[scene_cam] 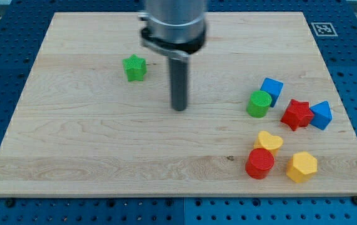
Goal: Push green circle towards centre
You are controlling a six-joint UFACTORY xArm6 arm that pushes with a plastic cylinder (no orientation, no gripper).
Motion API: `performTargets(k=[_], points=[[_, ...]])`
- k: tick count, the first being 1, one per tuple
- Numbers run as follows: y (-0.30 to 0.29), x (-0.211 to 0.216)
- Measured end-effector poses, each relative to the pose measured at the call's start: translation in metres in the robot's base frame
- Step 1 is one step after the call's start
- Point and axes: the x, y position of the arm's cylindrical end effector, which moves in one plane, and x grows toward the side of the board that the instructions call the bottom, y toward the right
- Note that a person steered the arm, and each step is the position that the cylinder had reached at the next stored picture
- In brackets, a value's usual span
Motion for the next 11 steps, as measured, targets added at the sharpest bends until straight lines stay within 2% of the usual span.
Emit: performTargets(k=[1, 2, 4, 5, 8, 11], points=[[0.068, 0.008], [0.075, 0.034], [0.091, 0.036], [0.127, 0.036], [0.140, 0.031], [0.108, -0.011]])
